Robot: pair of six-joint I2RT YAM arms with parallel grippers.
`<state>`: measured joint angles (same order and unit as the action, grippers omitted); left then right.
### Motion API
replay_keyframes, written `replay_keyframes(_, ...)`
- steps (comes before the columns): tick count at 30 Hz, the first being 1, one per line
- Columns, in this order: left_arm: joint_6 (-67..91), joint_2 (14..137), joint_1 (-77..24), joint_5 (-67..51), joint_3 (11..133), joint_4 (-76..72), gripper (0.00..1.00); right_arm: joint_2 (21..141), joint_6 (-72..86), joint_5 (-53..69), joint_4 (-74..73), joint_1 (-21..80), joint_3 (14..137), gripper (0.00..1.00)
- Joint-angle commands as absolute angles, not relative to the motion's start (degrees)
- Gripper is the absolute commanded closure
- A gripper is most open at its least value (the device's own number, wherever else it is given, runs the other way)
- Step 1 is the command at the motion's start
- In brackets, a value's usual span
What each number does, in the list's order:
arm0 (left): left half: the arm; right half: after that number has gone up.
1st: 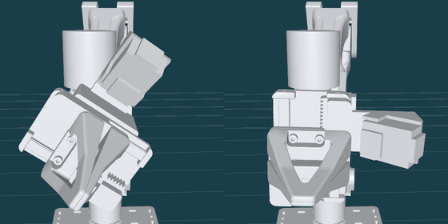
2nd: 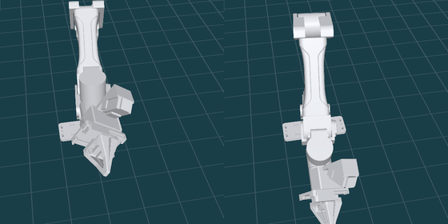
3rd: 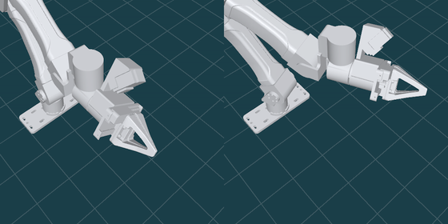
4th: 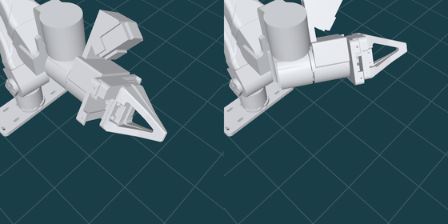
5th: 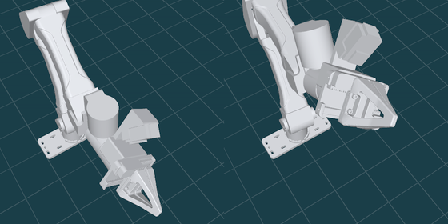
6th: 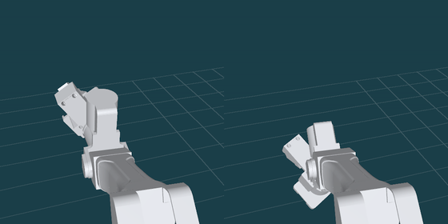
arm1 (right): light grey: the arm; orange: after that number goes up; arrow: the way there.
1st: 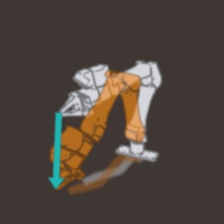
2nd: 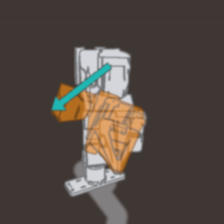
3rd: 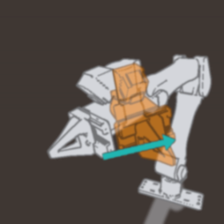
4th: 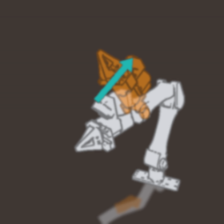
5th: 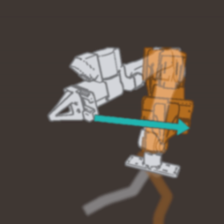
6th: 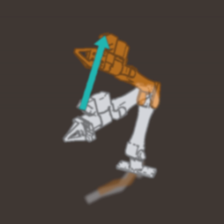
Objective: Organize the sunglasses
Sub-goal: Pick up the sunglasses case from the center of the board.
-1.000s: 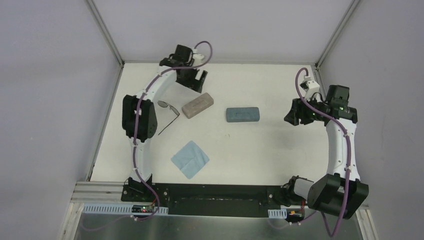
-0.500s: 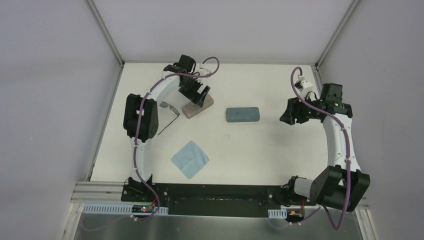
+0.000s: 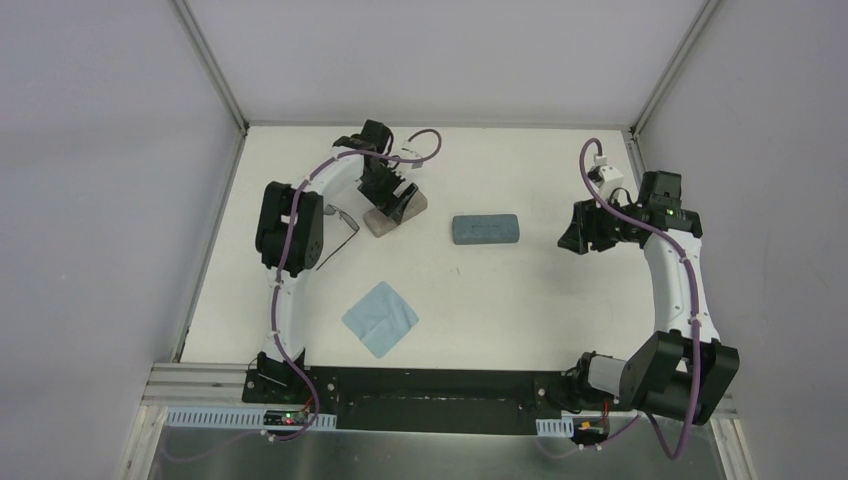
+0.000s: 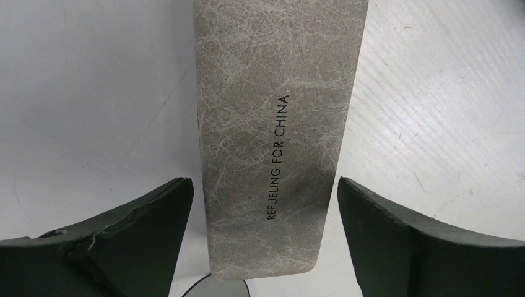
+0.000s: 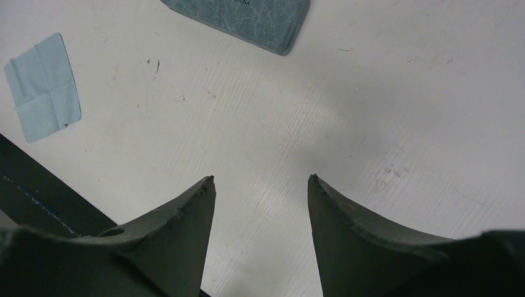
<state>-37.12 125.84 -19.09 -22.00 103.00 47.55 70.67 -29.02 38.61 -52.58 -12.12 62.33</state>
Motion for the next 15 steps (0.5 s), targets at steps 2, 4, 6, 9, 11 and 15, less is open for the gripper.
replay_keyframes(2,-40.1,125.6,-19.5,-21.8,104.7,46.7,0.16,69.5,-29.8,39.8,-51.0,-11.9,63.2,0.41)
replay_keyframes(4,-40.3,125.8,-19.7,-21.4,104.7,46.7,0.22,69.7,-29.8,39.9,-51.0,-12.0,63.3,0.41)
replay_keyframes(6,-40.5,125.9,-20.0,-20.4,104.5,46.6,0.24,69.7,-29.8,39.9,-51.0,-12.0,63.3,0.41)
replay_keyframes(9,-40.6,125.7,-20.7,-18.6,103.8,46.4,0.23,69.9,-29.8,39.8,-51.2,-12.0,63.4,0.41)
replay_keyframes(11,-40.7,125.0,-21.1,-18.1,102.7,45.3,0.22,69.9,-29.8,39.8,-51.2,-12.0,63.5,0.41)
replay_keyframes(15,-40.9,124.3,-21.8,-16.9,101.8,43.9,0.22,70.1,-29.8,40.0,-51.3,-12.0,63.7,0.41)
